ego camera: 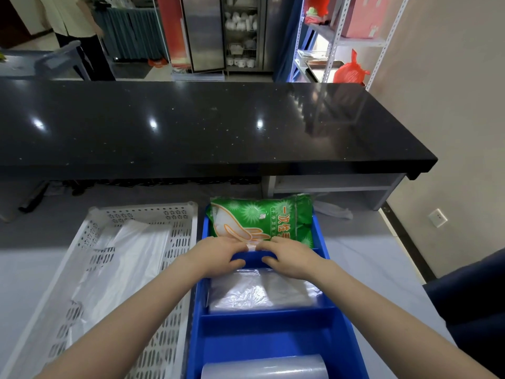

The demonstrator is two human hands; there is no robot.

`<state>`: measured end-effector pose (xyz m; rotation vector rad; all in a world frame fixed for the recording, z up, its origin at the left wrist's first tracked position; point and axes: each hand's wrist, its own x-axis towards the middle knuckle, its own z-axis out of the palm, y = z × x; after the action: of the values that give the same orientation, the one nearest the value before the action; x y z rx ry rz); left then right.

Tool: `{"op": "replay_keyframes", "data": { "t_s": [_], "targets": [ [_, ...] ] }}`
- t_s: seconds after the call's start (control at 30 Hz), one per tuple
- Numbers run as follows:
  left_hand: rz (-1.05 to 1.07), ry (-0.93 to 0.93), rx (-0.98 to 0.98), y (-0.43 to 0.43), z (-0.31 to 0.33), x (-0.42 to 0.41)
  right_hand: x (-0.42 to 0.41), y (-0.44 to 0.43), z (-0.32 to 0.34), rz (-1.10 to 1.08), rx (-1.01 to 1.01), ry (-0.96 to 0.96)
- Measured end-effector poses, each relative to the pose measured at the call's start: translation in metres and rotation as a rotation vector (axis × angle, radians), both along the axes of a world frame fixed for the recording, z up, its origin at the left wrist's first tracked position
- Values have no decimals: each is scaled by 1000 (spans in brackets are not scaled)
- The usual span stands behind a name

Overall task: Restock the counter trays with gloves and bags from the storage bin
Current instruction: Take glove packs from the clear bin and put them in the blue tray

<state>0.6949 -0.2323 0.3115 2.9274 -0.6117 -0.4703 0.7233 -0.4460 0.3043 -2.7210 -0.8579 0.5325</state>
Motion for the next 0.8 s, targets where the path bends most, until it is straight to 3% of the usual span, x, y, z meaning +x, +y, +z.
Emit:
{"op": "replay_keyframes", "data": {
  "t_s": [0.13, 0.4, 0.57, 0.67, 0.8],
  "targets": [
    [-11, -60, 100, 3, -3, 1, 1, 0, 0, -45, -26, -21],
    [27, -324, 68, 13, -18, -18, -5, -24, -9, -82, 1, -123],
    [58, -240, 18, 7, -8, -19, 2, -22, -4, -98, -42, -25],
    [62, -196, -72, 12, -4, -20, 4, -28, 2, -134, 37, 30],
    [85, -252, -164, 19, -6, -28, -2, -37, 6, -195, 187, -151]
  ]
}}
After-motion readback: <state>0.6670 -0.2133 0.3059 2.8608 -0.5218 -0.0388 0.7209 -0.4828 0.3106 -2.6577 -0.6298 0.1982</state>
